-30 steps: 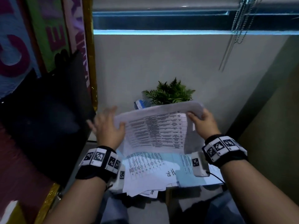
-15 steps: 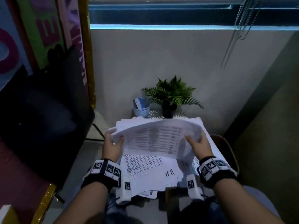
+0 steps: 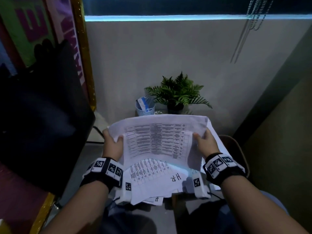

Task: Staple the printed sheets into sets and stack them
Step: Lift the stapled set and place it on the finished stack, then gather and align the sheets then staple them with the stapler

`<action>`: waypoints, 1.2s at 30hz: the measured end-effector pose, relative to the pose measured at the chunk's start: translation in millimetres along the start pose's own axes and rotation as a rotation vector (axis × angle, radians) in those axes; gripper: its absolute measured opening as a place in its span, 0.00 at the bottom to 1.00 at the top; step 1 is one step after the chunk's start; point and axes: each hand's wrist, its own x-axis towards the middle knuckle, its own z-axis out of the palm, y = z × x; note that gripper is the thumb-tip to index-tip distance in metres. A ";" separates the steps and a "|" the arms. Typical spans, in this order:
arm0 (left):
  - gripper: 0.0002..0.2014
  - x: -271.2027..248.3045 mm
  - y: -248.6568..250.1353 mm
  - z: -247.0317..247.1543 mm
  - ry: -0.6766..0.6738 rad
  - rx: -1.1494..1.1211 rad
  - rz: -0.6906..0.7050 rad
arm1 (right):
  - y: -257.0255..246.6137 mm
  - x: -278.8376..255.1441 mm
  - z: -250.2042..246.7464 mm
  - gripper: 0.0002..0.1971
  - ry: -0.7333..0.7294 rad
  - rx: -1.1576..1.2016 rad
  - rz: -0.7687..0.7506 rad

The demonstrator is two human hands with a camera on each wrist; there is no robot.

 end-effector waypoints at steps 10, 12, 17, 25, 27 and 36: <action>0.36 -9.6 47.8 17.6 -0.038 0.690 0.630 | 5.3 1.3 7.1 0.07 -0.239 -0.082 0.020; 0.28 -17.6 54.4 43.1 -0.325 0.734 0.722 | 8.1 -1.9 12.7 0.06 -0.283 -0.119 0.019; 0.20 -24.1 44.9 82.5 -0.487 0.745 0.753 | 19.0 5.2 21.6 0.13 -0.333 -0.161 0.035; 0.20 -4.4 18.2 89.8 -0.495 0.605 0.645 | 26.4 65.1 -5.4 0.13 -0.210 -0.273 0.028; 0.19 -1.3 14.2 89.4 -0.493 0.575 0.624 | 32.6 81.8 -9.9 0.22 -0.075 -0.534 0.026; 0.10 -11.9 14.6 87.6 -0.459 0.487 0.482 | 67.8 99.4 1.9 0.24 -0.115 -0.785 0.145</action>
